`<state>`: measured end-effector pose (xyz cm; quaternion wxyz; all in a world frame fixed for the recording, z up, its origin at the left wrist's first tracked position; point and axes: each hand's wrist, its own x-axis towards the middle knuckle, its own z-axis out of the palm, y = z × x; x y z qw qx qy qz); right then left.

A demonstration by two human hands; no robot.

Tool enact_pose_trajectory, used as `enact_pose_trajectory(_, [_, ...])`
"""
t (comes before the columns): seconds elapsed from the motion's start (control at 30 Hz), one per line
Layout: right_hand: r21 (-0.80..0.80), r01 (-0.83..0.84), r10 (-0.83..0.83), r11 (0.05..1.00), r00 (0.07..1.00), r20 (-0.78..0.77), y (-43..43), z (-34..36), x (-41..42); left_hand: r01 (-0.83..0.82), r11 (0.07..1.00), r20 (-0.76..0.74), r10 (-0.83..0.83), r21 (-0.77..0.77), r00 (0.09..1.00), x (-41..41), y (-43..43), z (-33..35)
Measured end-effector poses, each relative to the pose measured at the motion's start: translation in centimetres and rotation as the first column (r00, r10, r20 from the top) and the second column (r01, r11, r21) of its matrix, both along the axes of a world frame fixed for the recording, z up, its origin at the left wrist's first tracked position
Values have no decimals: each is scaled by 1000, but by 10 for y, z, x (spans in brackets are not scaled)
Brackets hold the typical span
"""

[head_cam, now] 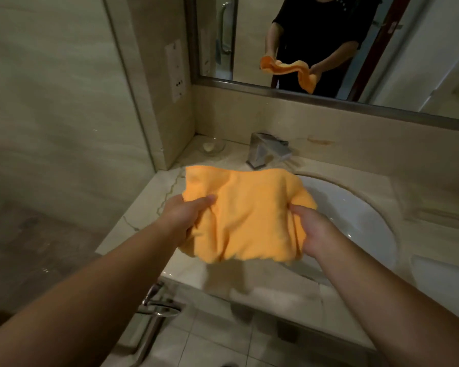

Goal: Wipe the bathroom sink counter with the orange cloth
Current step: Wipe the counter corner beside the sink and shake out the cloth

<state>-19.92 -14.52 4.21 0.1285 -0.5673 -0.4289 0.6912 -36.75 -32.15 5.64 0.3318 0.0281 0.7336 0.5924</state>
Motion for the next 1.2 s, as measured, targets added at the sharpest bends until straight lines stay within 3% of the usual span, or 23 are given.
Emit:
enact_pose_trajectory(0.13, [193, 35, -57, 981, 992, 110, -7, 2, -11, -110, 989, -223, 87, -95, 971, -24, -39, -5])
enact_pose_trajectory(0.27, [319, -138, 74, 937, 976, 204, -30, 3, -14, -142, 956, -470, 6, -255, 883, -26, -77, -1])
enact_pose_trajectory(0.37, [389, -332, 215, 859, 925, 314, -59, -12, -3, -222, 840, -614, -158, -496, 773, -20, -106, -5])
enact_pose_trajectory(0.43, [411, -455, 294, 790, 870, 396, -80, -23, 8, -261, 769, -626, -221, -583, 748, -13, -125, -17])
enact_pose_trajectory(0.57, [407, -665, 360, 626, 709, 606, -107, -51, 27, -253, 772, -544, -140, -583, 828, 1, -148, -52])
enact_pose_trajectory(0.63, [433, -677, 348, 594, 703, 621, -113, -59, 31, -244, 766, -513, -128, -595, 849, 5, -153, -67])
enact_pose_trajectory(0.8, [501, -569, 303, 652, 801, 516, -121, -70, 19, -357, 650, -611, -211, -671, 763, -20, -154, -88])
enact_pose_trajectory(0.97, [491, -356, 124, 795, 888, 443, -131, -89, -8, -240, 760, -600, -235, -604, 765, -60, -132, -95])
enact_pose_trajectory(1.07, [516, -245, -47, 821, 871, 489, -143, -97, -19, -187, 825, -551, -170, -533, 817, -56, -120, -109])
enact_pose_trajectory(1.13, [637, -227, -117, 737, 885, 451, -160, -95, -26, -88, 815, -566, -315, -573, 762, -36, -117, -128])
enact_pose_trajectory(1.2, [756, -380, -70, 533, 871, 487, -181, -96, -38, 18, 711, -528, -539, -703, 657, -21, -117, -145])
